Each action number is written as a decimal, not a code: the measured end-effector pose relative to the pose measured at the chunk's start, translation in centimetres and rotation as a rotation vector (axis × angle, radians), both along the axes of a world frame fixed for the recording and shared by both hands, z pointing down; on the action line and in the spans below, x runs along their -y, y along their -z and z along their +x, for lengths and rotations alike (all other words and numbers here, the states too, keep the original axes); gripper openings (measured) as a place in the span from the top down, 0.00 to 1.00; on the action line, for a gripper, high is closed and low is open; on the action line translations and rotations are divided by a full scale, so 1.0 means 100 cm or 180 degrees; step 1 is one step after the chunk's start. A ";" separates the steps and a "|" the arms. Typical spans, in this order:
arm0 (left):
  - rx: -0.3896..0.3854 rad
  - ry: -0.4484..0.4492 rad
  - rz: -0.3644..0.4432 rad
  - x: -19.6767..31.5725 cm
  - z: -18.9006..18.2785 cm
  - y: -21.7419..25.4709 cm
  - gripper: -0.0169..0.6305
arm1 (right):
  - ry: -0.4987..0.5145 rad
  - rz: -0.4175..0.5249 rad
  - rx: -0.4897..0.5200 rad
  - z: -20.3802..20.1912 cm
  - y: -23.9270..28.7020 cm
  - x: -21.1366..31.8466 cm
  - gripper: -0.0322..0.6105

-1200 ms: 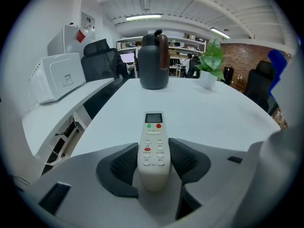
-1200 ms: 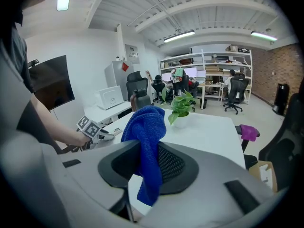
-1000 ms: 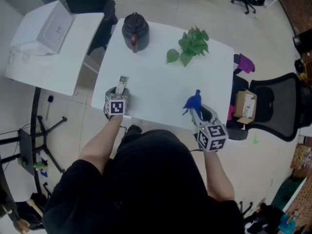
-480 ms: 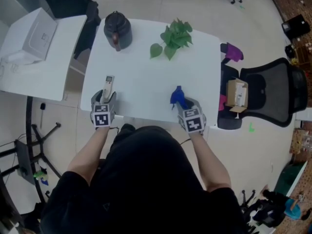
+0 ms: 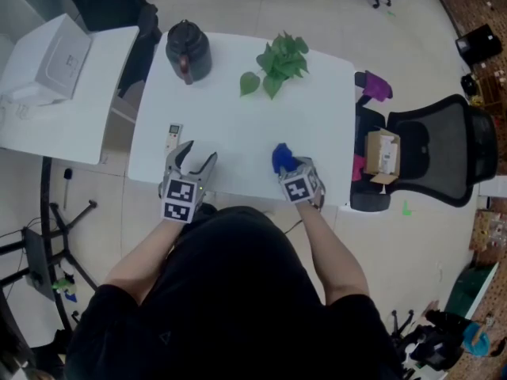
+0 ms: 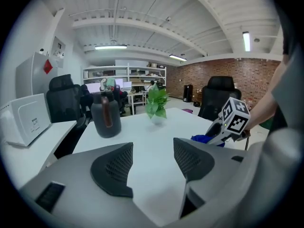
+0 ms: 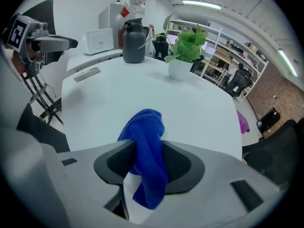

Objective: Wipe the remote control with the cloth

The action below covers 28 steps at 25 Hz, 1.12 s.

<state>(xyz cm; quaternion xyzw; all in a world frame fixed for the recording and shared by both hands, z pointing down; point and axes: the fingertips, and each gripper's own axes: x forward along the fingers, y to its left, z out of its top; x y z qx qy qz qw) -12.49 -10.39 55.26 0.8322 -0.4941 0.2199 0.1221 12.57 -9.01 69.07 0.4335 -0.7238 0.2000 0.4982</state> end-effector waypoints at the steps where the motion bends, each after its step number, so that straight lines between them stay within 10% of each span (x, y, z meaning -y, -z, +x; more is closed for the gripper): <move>1: -0.0016 -0.0066 0.0024 0.002 0.008 0.004 0.55 | -0.0018 0.0008 0.0009 0.001 0.002 -0.001 0.64; 16: -0.0186 -0.1053 0.0553 0.034 0.130 0.098 0.55 | -0.0583 0.1463 0.1140 -0.001 0.203 -0.005 0.59; 20: -0.0177 -0.1227 0.0651 0.032 0.151 0.116 0.56 | -0.0569 0.1644 0.1240 -0.007 0.225 -0.008 0.74; 28: -0.0098 -0.1339 0.0867 0.031 0.163 0.134 0.87 | -0.0671 0.1973 0.1244 -0.002 0.255 -0.012 0.92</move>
